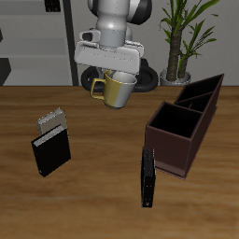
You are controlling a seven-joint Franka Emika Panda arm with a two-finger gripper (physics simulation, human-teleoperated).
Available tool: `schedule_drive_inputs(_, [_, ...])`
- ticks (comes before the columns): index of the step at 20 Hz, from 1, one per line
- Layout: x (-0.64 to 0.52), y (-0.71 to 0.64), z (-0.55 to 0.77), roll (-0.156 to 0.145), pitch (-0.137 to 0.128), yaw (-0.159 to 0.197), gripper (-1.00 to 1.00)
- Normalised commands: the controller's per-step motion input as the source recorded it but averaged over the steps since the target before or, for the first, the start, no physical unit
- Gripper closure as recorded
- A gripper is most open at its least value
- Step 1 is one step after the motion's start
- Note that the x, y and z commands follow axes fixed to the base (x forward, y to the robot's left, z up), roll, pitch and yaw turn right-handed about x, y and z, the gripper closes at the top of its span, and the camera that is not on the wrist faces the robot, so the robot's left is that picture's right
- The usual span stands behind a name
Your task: Place the white-yellow mug into the left desk caddy's right compartment and place the left black book into the left desk caddy's back compartment and place the right black book into the left desk caddy's front compartment
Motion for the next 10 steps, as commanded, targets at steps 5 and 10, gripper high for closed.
schedule_drive_inputs(5, [-0.1, 0.45, 0.43, 0.026, -0.051, 0.026, 1.0])
schedule_drive_inputs(10, [0.03, 0.58, 0.24, 0.028, -0.018, 0.013, 1.0])
